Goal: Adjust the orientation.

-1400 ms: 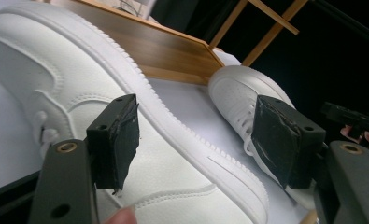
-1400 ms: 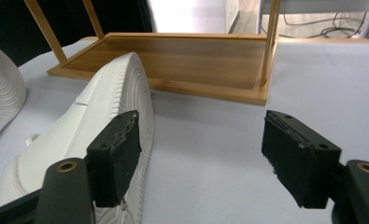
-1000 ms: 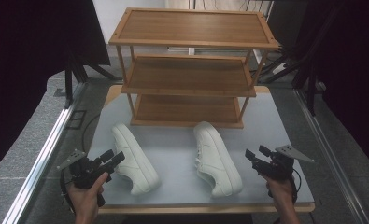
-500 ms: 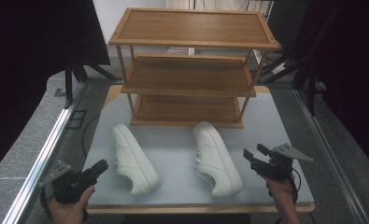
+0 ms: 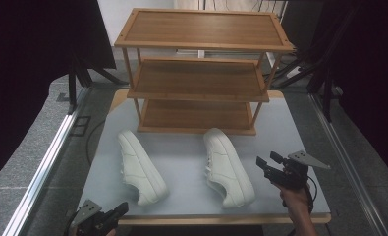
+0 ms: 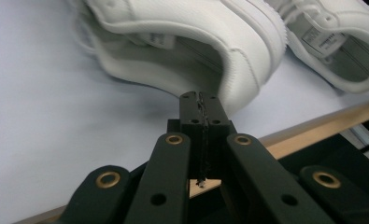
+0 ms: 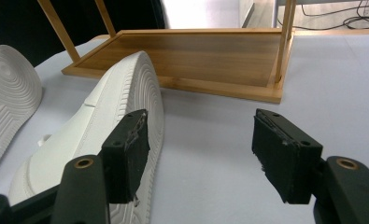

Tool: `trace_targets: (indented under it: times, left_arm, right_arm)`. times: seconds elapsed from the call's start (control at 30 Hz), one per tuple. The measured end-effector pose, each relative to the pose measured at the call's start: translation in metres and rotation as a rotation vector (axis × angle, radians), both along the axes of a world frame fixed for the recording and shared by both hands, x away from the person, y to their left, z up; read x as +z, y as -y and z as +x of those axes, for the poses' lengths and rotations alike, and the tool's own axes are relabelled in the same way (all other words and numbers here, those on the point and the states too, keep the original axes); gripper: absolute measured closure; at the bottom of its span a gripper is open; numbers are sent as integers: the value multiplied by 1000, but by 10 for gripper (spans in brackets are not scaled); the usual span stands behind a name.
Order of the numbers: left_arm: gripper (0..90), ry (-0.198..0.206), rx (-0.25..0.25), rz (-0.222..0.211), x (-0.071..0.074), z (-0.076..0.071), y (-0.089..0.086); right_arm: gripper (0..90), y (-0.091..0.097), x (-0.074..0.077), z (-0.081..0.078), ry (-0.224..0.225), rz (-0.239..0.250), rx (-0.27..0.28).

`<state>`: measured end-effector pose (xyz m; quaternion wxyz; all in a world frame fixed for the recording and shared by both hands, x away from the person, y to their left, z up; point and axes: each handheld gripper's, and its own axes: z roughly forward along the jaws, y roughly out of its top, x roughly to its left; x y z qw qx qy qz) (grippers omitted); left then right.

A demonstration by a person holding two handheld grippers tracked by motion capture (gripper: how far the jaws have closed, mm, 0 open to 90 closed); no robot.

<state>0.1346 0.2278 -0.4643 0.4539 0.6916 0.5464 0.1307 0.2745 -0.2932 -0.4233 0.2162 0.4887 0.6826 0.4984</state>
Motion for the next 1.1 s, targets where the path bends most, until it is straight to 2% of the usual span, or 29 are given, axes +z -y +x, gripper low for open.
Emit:
trace_targets:
  times: [0.2,0.47,0.63,0.73,1.0,1.1]
  left_arm:
    - [899,-8,-51,7,0,13,18]
    - [898,-10,-43,43,2,27,26]
    - [877,-15,-47,34,1,41,27]
    - [880,-16,-44,83,1,51,32]
    - [878,-1,-92,139,11,71,54]
    - [878,-5,-109,142,14,81,63]
  right_arm:
    - [362,4,1,0,-3,14,-22]
    - [362,9,0,1,-9,23,-36]
    - [362,10,-2,2,-21,24,-50]
    - [362,9,-2,2,-19,23,-51]
    - [361,10,-6,5,-44,14,-55]
    - [361,10,-6,5,-55,15,-65]
